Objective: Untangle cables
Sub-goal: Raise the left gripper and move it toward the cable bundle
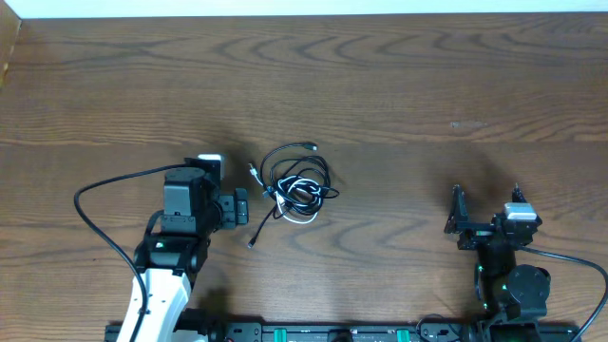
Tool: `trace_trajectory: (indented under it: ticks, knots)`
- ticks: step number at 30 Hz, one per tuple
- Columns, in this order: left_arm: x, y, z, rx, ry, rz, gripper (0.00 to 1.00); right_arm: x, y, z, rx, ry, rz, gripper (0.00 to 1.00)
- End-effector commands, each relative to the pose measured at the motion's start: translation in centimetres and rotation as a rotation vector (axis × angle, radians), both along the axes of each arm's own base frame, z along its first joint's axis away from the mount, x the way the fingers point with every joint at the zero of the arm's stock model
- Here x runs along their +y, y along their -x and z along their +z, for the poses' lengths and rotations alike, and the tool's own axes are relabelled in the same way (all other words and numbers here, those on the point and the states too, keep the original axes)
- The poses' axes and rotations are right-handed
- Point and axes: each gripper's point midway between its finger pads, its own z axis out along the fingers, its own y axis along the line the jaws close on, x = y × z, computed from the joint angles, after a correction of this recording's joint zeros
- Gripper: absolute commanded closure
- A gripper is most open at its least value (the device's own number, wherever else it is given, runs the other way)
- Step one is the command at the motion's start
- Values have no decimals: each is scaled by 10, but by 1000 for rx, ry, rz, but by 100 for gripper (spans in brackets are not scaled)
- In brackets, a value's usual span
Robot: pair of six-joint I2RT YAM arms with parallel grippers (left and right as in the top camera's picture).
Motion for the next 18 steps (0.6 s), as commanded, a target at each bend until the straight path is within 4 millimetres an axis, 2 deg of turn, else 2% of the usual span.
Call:
trace_trajectory:
  ticks: [1,13,18]
  knots:
    - [-6,-6,19,-18,23,-19,9,-2,0,0,0,13,-8,1]
    - [-29,-16,55,-72,59,-97,9,-2,0,0,0,13,-8,1]
    - [-41,-33,73,-80,101,-134,9,-2,0,0,0,12,-8,1]
